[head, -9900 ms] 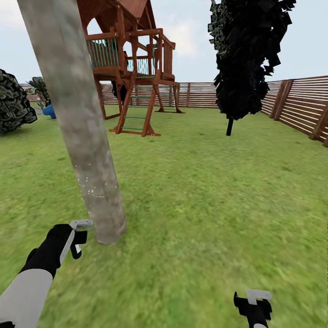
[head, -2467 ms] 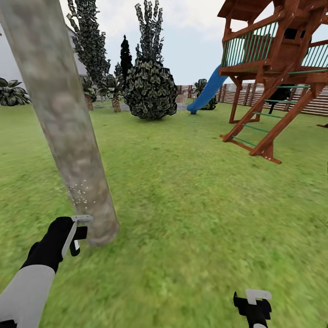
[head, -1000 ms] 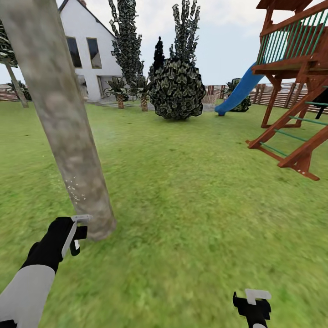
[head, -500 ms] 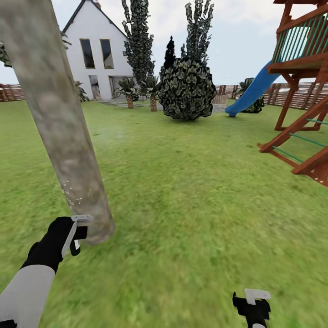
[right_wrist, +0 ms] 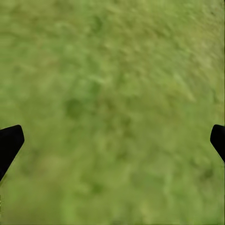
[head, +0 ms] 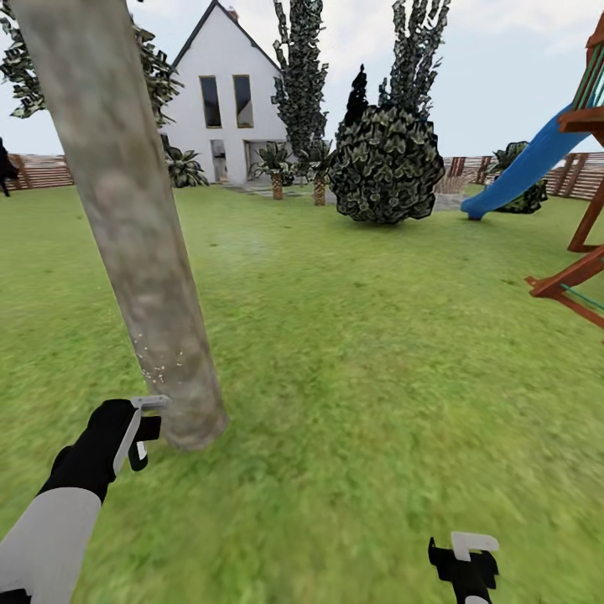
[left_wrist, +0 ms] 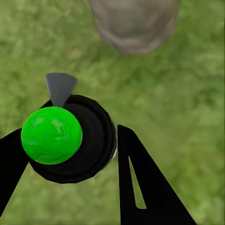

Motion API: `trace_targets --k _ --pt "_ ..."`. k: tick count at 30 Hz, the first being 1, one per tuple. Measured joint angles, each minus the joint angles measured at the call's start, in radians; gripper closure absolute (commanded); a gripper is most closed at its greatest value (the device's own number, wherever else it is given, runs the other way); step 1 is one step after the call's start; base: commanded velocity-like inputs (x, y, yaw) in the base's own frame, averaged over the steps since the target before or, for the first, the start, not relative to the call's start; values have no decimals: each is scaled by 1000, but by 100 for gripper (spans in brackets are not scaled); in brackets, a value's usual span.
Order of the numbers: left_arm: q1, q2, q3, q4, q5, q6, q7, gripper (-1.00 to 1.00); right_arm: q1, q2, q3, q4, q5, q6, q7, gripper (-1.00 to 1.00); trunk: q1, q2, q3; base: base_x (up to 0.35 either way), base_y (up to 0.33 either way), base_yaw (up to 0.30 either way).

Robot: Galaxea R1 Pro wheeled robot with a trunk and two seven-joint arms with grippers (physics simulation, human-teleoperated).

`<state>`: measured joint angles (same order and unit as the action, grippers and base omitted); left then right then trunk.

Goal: In the garden, pick up the pesticide atomizer on the floor and spray pesticide onto both trees until each tree trunk is fully covered.

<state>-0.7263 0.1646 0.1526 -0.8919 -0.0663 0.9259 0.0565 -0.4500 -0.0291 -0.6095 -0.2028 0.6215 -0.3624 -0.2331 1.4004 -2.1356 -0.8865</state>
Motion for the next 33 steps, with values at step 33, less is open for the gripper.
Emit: trace_targets --k 33 --pt "-16 1 -4 -43 60 47 -11 100 0 -3 -2 0 0 0 1 -100 1 0 0 16 -131 27"
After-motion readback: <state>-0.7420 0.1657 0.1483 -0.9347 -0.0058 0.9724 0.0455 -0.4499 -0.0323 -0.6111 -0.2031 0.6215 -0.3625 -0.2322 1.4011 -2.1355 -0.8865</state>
